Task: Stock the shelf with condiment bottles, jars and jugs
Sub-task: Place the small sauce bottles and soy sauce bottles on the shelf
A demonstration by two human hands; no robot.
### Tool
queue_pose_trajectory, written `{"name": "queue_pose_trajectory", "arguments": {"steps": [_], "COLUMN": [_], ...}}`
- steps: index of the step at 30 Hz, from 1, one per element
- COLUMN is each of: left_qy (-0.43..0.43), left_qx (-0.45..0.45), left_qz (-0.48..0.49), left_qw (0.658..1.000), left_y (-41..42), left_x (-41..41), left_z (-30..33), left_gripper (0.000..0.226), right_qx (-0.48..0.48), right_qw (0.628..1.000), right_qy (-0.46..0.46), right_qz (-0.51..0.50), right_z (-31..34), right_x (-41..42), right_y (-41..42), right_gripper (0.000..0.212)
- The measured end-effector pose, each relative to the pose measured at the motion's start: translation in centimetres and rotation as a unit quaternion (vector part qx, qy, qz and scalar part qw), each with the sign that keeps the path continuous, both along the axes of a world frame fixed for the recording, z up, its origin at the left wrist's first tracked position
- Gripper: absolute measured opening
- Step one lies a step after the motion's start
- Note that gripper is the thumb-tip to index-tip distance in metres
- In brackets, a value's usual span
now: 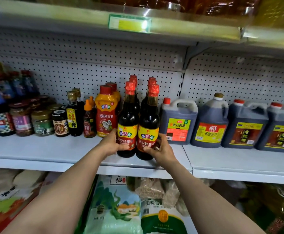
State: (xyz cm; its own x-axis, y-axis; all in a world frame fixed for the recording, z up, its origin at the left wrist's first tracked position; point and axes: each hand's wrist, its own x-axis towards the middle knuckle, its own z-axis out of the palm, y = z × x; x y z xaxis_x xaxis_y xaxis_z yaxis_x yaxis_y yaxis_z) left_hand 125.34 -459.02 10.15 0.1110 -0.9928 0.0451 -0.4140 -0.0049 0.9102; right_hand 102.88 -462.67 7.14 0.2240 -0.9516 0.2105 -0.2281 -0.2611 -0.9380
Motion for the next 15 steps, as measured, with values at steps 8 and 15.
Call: {"name": "queue_pose_trajectory", "arguments": {"steps": [8, 15], "left_qy": [-0.012, -0.012], "left_qx": [0.003, 0.004], "left_qz": [0.006, 0.002], "left_qw": [1.0, 1.0], "left_y": [-1.2, -1.9], "left_x": [0.1, 0.3], "left_z": [-0.1, -0.1], "left_gripper": [0.082, 0.08], "right_qx": [0.015, 0.02], "right_qw": [1.0, 1.0], "right_qy": [0.01, 0.012], "right_qz": [-0.003, 0.004], "right_z": [0.6, 1.0], "right_x": [0.1, 0.1], "right_y": [-0.7, -1.0], "right_gripper": [0.073, 0.074]}}
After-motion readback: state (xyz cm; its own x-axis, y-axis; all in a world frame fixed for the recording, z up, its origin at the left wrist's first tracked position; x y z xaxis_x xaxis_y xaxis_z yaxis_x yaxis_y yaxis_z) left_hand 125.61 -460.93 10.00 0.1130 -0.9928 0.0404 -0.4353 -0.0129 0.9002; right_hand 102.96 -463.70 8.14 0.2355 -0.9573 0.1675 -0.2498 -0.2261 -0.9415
